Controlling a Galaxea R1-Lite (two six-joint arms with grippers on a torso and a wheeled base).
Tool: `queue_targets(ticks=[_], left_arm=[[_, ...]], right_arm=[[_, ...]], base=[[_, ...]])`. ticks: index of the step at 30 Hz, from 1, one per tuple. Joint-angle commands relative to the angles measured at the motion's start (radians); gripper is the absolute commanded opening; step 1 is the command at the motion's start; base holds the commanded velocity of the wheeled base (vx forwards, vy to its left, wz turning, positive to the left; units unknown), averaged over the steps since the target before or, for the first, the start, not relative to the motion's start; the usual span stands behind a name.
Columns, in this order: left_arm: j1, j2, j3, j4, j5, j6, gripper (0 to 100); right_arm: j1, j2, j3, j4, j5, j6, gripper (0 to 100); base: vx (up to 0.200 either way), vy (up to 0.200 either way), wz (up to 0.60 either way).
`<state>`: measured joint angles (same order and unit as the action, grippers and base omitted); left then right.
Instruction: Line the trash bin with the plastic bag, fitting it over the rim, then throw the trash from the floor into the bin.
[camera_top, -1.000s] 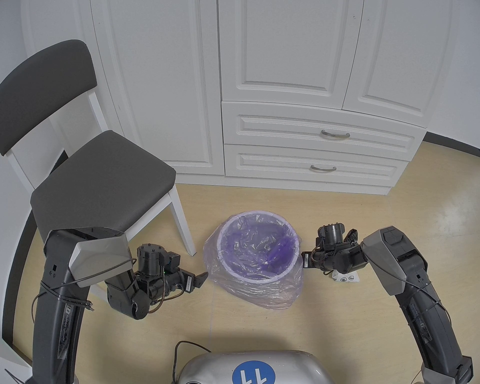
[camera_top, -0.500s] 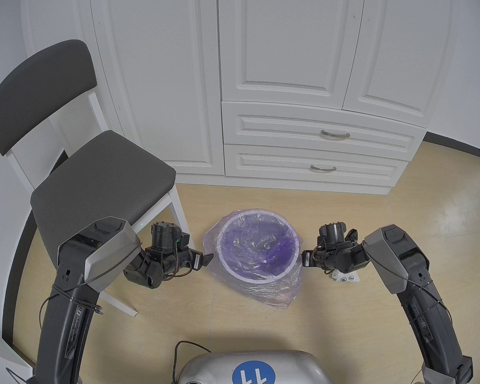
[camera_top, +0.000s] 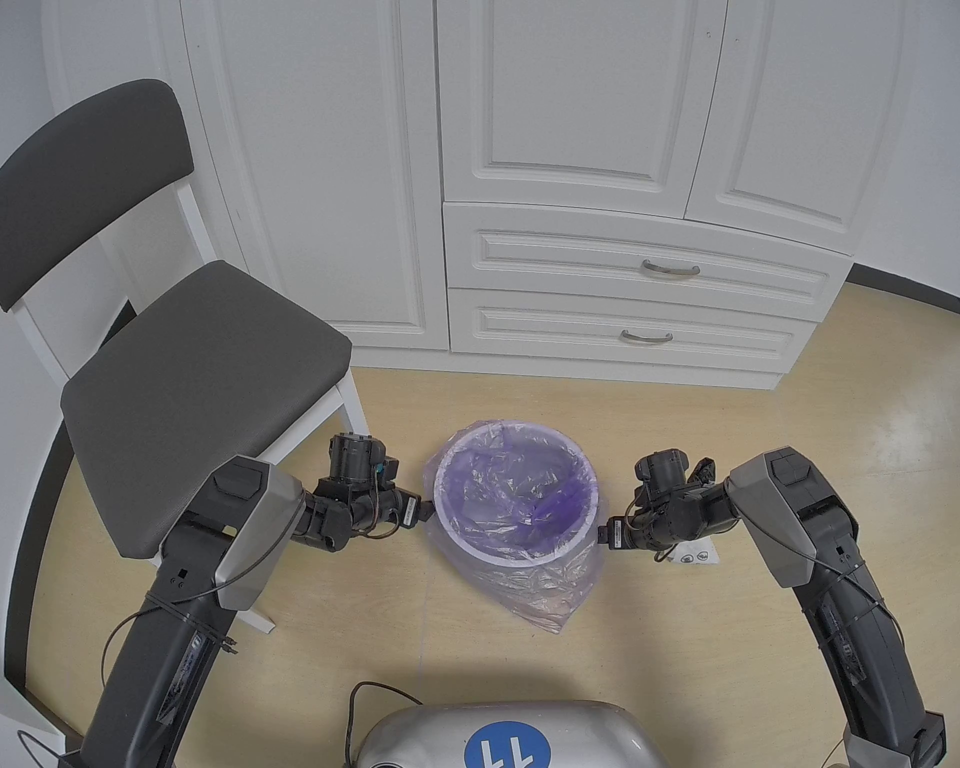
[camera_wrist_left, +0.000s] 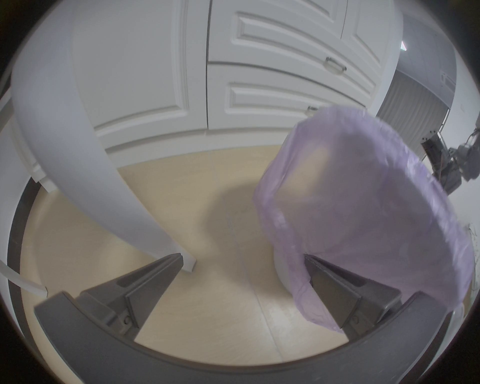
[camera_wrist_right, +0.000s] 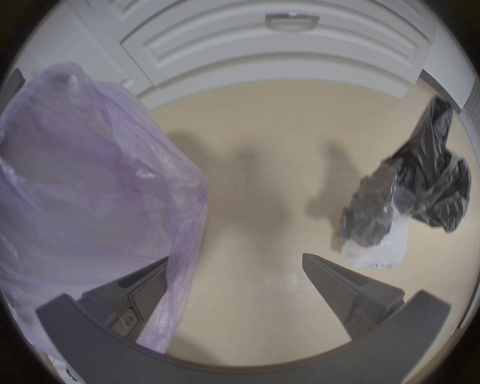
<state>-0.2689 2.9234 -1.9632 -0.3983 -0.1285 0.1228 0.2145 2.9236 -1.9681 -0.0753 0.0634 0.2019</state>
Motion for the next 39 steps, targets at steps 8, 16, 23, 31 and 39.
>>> queue_targets(ticks=[8,16,23,31,39], left_arm=[[0.025,0.066,-0.037,-0.017,0.000,0.024,100],[0.010,0.036,-0.037,-0.178,0.004,-0.103,100],[0.017,-0.061,0.073,-0.185,0.059,-0.092,100],[0.027,-0.260,0.383,-0.241,0.059,-0.011,100],[0.013,-0.386,0.642,-0.372,0.061,0.026,100]], right_arm=[[0.002,0.011,-0.032,-0.012,-0.002,-0.004,100],[-0.004,-0.046,0.121,-0.262,0.004,-0.002,100],[-0.047,-0.228,0.367,-0.336,0.151,-0.006,100],[-0.053,-0.385,0.476,-0.366,0.177,-0.068,100],[-0.064,-0.498,0.592,-0.370,0.170,-0.136,100]], base=[[0.000,0.000,0.00],[0.000,0.000,0.00],[0.000,0.000,0.00],[0.000,0.000,0.00],[0.000,0.000,0.00]])
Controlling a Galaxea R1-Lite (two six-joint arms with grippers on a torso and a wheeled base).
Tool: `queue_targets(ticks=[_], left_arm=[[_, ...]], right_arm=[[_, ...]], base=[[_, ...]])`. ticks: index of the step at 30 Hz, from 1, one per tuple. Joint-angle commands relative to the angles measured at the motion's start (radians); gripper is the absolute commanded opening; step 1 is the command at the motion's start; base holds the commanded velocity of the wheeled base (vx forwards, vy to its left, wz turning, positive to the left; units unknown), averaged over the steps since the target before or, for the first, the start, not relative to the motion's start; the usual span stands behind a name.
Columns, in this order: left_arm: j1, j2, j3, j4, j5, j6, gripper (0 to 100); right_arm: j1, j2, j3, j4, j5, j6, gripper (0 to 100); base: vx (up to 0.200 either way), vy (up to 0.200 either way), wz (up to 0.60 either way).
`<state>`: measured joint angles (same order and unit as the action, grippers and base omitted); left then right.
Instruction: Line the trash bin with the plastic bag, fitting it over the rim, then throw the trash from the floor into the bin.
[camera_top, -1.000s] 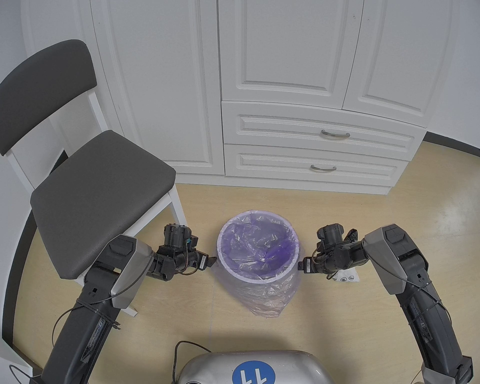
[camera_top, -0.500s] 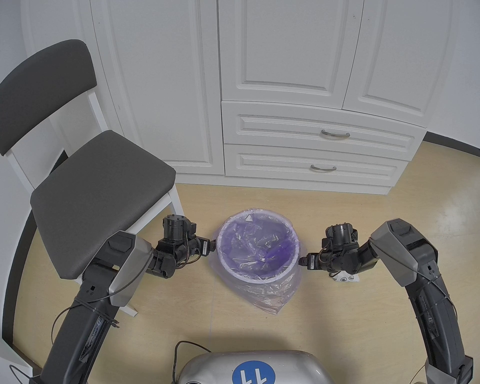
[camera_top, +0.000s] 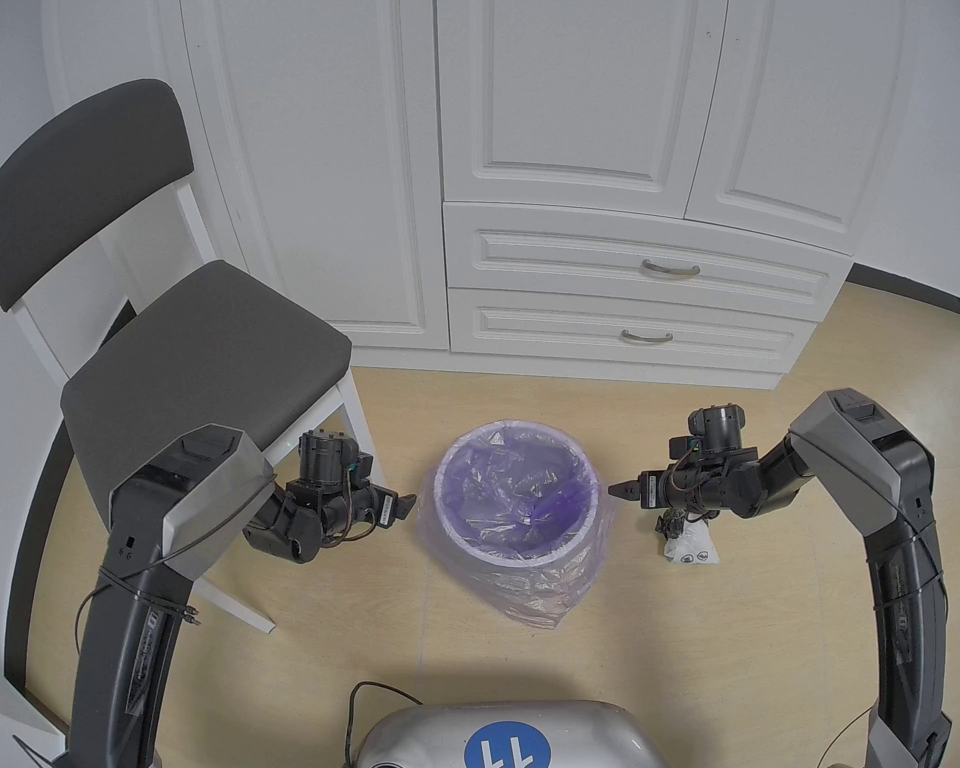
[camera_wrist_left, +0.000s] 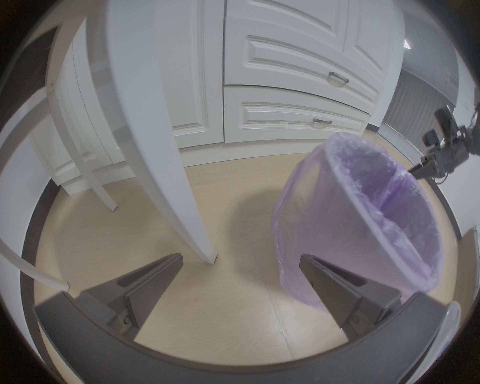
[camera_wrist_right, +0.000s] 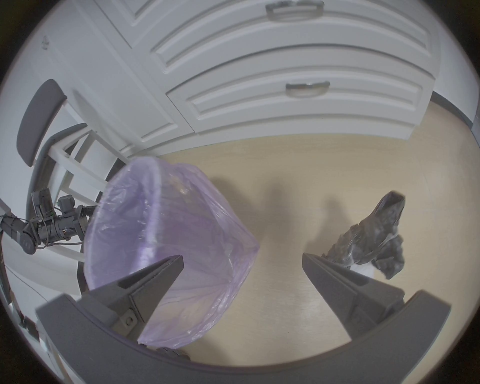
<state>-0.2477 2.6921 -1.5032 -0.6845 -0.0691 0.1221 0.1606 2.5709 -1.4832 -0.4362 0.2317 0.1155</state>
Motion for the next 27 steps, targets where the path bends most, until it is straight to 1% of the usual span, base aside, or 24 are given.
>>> queue_targets(ticks=[1,2,3,4,6,7,8,9,10,11,12,13,16,18,19,22,23,24,25,27], left_arm=[[-0.016,-0.173,0.221,-0.107,0.002,0.031,100],[-0.025,-0.193,0.262,-0.129,0.002,0.044,100],[-0.025,-0.193,0.262,-0.129,0.002,0.044,100],[-0.053,-0.241,0.351,-0.165,0.002,0.085,100],[-0.079,-0.279,0.416,-0.181,0.003,0.106,100],[-0.099,-0.301,0.452,-0.182,0.009,0.113,100],[-0.099,-0.301,0.452,-0.182,0.009,0.113,100],[-0.128,-0.339,0.497,-0.182,0.055,0.114,100],[-0.145,-0.362,0.518,-0.179,0.084,0.116,100],[-0.145,-0.362,0.518,-0.179,0.084,0.116,100],[-0.173,-0.402,0.555,-0.179,0.106,0.114,100],[-0.180,-0.420,0.575,-0.181,0.106,0.113,100],[-0.202,-0.494,0.643,-0.182,0.103,0.114,100],[-0.202,-0.494,0.643,-0.182,0.103,0.114,100],[-0.231,-0.581,0.722,-0.190,0.100,0.108,100],[-0.254,-0.641,0.784,-0.210,0.100,0.102,100],[-0.269,-0.686,0.845,-0.247,0.107,0.103,100],[-0.272,-0.695,0.857,-0.256,0.107,0.103,100],[-0.280,-0.753,0.937,-0.322,0.107,0.103,100],[-0.294,-0.827,1.031,-0.412,0.107,0.100,100]], right_arm=[[-0.007,-0.167,0.130,-0.013,-0.020,-0.071,100],[0.000,-0.195,0.159,-0.029,-0.052,-0.097,100],[0.000,-0.195,0.159,-0.029,-0.052,-0.097,100],[0.013,-0.259,0.235,-0.101,-0.134,-0.163,100],[0.034,-0.322,0.322,-0.194,-0.184,-0.220,100],[0.043,-0.365,0.388,-0.265,-0.201,-0.257,100],[0.043,-0.365,0.388,-0.265,-0.201,-0.257,100],[0.053,-0.434,0.492,-0.368,-0.212,-0.310,100],[0.057,-0.472,0.552,-0.418,-0.213,-0.339,100],[0.057,-0.472,0.552,-0.418,-0.213,-0.339,100],[0.066,-0.537,0.658,-0.484,-0.215,-0.384,100],[0.071,-0.558,0.693,-0.493,-0.219,-0.396,100],[0.076,-0.584,0.767,-0.507,-0.287,-0.425,100],[0.076,-0.584,0.767,-0.507,-0.287,-0.425,100],[0.062,-0.612,0.828,-0.526,-0.315,-0.435,100],[0.050,-0.644,0.850,-0.536,-0.313,-0.433,100],[0.042,-0.661,0.848,-0.530,-0.316,-0.433,100],[0.040,-0.664,0.847,-0.530,-0.316,-0.433,100],[0.039,-0.681,0.847,-0.530,-0.316,-0.433,100],[0.036,-0.702,0.850,-0.533,-0.316,-0.433,100]], base=[[0.000,0.000,0.00],[0.000,0.000,0.00],[0.000,0.000,0.00],[0.000,0.000,0.00],[0.000,0.000,0.00],[0.000,0.000,0.00],[0.000,0.000,0.00],[0.000,0.000,0.00],[0.000,0.000,0.00],[0.000,0.000,0.00],[0.000,0.000,0.00],[0.000,0.000,0.00],[0.000,0.000,0.00],[0.000,0.000,0.00],[0.000,0.000,0.00],[0.000,0.000,0.00],[0.000,0.000,0.00],[0.000,0.000,0.00],[0.000,0.000,0.00],[0.000,0.000,0.00]])
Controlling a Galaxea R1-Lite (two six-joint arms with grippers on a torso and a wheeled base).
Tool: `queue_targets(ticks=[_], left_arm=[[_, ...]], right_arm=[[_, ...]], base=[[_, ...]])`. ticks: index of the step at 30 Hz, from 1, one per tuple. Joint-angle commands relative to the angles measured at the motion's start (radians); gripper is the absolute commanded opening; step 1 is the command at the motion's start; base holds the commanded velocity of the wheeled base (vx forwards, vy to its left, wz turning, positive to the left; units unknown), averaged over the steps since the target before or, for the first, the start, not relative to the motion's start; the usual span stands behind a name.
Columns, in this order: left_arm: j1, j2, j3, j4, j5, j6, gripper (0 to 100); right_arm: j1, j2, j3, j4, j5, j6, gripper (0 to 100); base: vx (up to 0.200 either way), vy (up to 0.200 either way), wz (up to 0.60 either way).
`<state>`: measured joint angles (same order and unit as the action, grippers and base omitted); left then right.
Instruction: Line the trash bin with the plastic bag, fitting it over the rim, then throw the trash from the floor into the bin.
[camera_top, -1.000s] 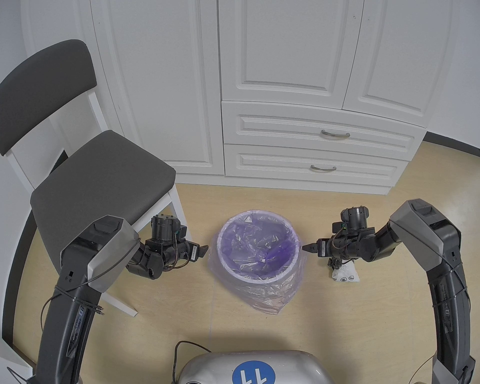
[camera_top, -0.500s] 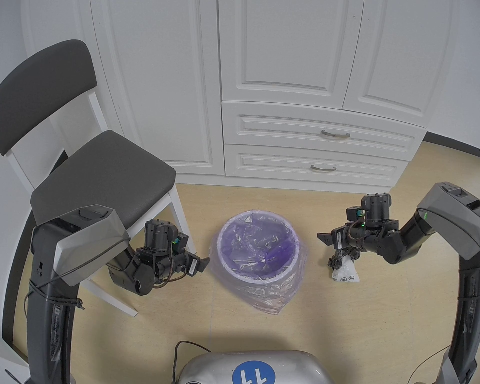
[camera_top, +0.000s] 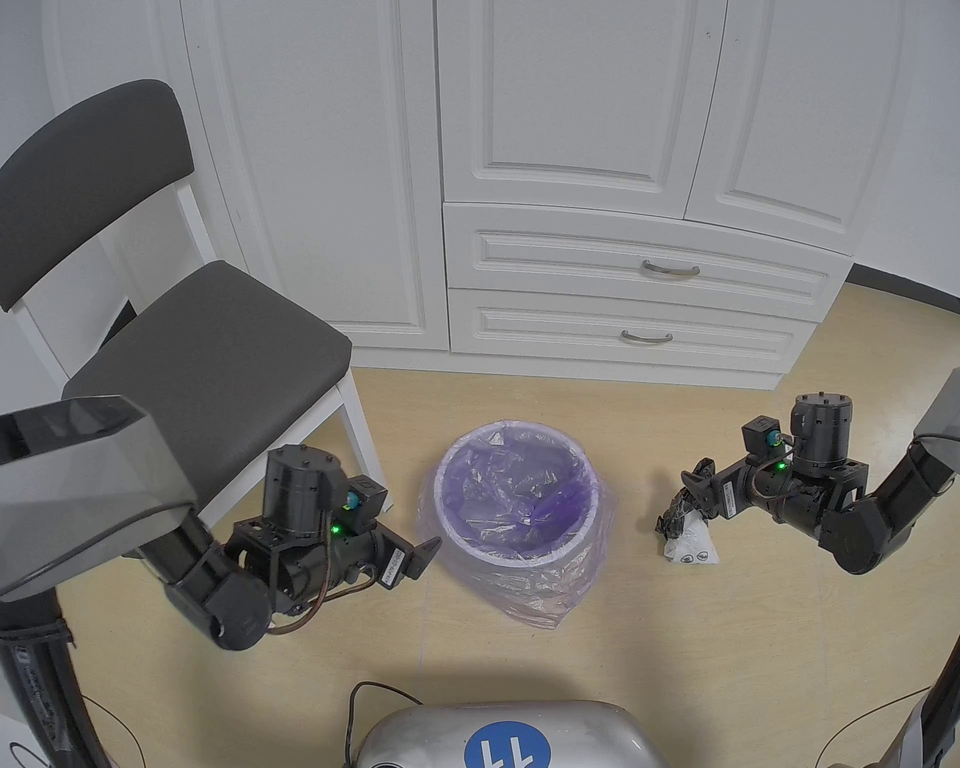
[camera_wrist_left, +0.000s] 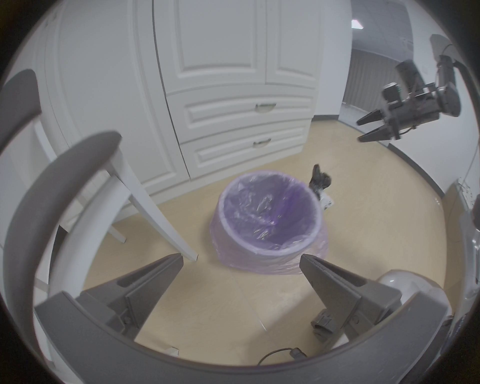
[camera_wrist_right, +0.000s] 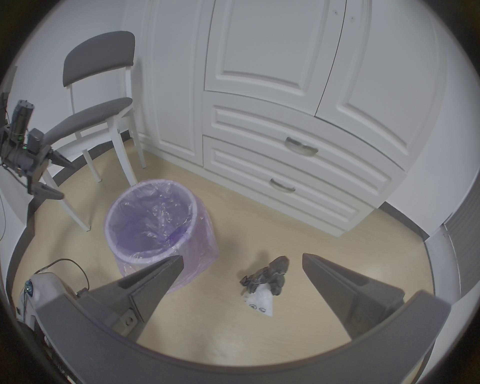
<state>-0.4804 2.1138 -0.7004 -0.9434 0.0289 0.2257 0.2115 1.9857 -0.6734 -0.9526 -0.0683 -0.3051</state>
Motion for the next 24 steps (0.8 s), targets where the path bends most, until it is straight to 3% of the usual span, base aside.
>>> queue_targets(ticks=[1,4,8,14,17,20,24], left_arm=[[-0.069,-0.284,0.272,-0.195,0.009,-0.006,100],[-0.076,-0.397,0.407,-0.324,0.011,-0.039,100],[-0.069,-0.528,0.504,-0.397,0.012,-0.103,100],[-0.061,-0.657,0.522,-0.399,0.012,-0.209,100],[-0.040,-0.684,0.512,-0.400,0.016,-0.224,100],[-0.026,-0.701,0.519,-0.403,0.045,-0.229,100],[-0.026,-0.744,0.513,-0.391,0.109,-0.272,100]], right_arm=[[-0.020,-0.130,0.044,-0.017,-0.016,-0.012,100],[-0.029,-0.173,0.064,-0.017,-0.038,-0.020,100],[-0.049,-0.271,0.123,-0.029,-0.166,-0.118,100],[-0.041,-0.433,0.183,-0.009,-0.197,-0.137,100],[-0.060,-0.453,0.167,0.009,-0.311,-0.189,100],[-0.060,-0.432,0.127,0.009,-0.354,-0.173,100],[-0.060,-0.384,0.017,0.124,-0.355,-0.043,100]], base=[[0.000,0.000,0.00],[0.000,0.000,0.00],[0.000,0.000,0.00],[0.000,0.000,0.00],[0.000,0.000,0.00],[0.000,0.000,0.00],[0.000,0.000,0.00]])
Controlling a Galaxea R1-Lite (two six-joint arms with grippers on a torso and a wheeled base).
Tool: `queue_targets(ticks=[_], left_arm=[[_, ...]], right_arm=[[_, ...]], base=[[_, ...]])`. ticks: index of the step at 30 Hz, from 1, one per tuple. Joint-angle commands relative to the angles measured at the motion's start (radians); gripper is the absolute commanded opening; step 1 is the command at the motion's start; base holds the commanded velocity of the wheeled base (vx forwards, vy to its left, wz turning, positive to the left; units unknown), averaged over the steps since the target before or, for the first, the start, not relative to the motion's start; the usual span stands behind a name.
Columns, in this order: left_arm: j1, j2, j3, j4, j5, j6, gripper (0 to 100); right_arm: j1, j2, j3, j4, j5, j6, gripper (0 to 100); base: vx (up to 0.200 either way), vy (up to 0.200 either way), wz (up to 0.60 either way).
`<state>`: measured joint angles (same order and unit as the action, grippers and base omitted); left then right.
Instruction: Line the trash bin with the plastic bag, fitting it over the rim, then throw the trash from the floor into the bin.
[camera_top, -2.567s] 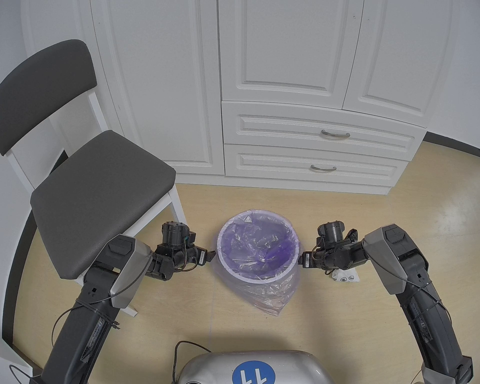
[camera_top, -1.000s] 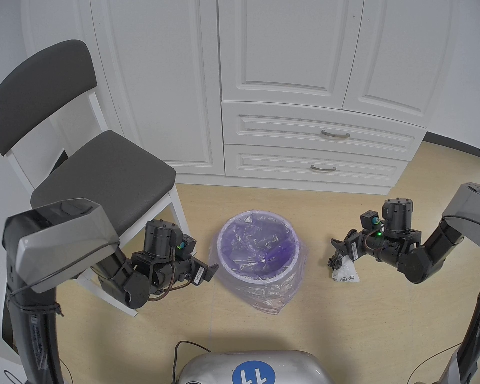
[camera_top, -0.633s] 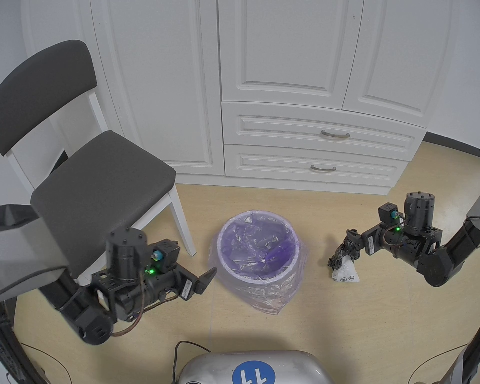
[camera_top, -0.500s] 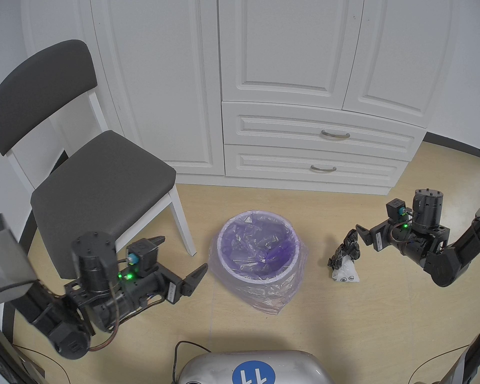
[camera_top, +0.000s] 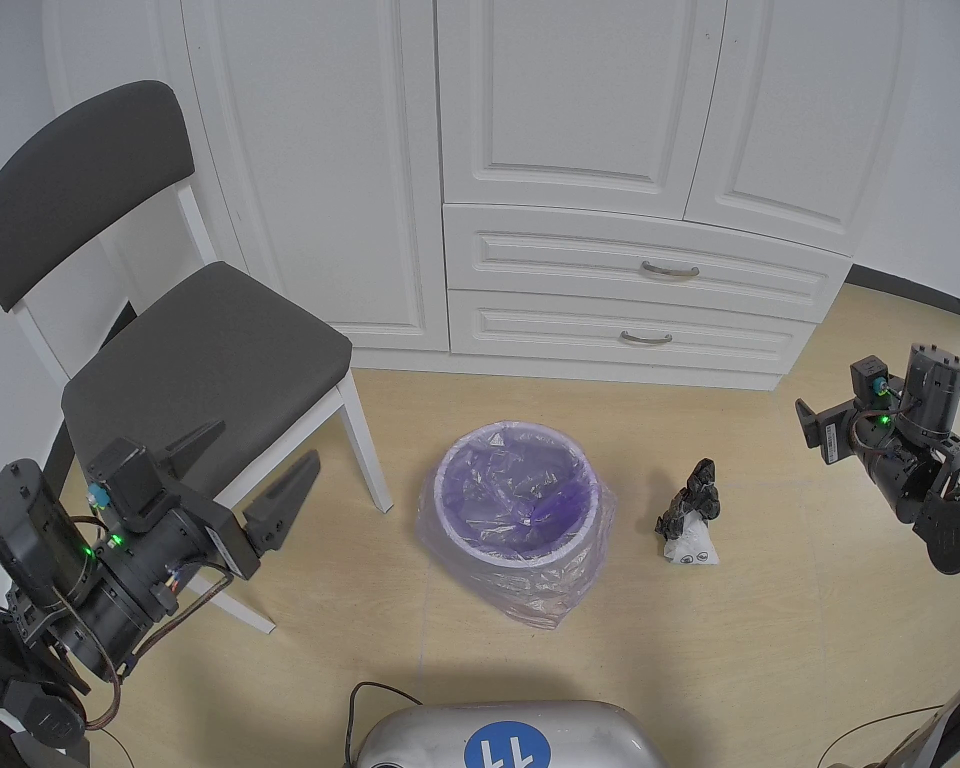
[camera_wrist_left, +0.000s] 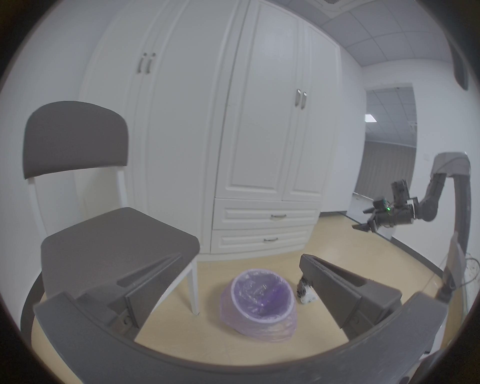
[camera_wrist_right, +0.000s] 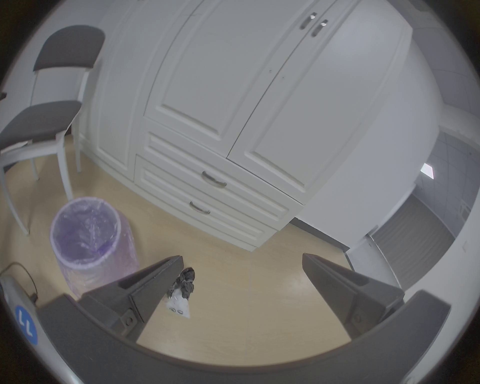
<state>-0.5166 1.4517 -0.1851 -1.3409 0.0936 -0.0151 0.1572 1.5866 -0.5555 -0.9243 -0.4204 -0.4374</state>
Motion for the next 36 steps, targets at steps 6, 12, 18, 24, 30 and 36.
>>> queue_targets(ticks=[6,12,18,24,30,36], left_arm=[[0.010,-0.119,-0.053,0.014,0.092,-0.022,100],[0.010,-0.168,-0.099,0.049,0.097,-0.014,100],[0.013,-0.237,-0.135,0.154,0.146,0.015,100],[0.007,-0.294,-0.142,0.210,0.170,0.030,100],[0.007,-0.298,-0.131,0.210,0.170,0.061,100],[0.006,-0.292,-0.132,0.210,0.166,0.063,100]], right_arm=[[-0.002,0.062,-0.432,0.697,0.088,0.451,100],[-0.073,0.197,-0.670,1.019,0.325,0.595,100],[-0.113,0.357,-0.750,1.029,0.331,0.595,100],[-0.143,0.564,-0.837,1.029,0.339,0.597,100],[-0.177,0.779,-0.903,0.984,0.379,0.600,100],[-0.188,0.954,-0.965,0.869,0.476,0.651,100]], base=[[0.000,0.000,0.00],[0.000,0.000,0.00],[0.000,0.000,0.00],[0.000,0.000,0.00],[0.000,0.000,0.00],[0.000,0.000,0.00]])
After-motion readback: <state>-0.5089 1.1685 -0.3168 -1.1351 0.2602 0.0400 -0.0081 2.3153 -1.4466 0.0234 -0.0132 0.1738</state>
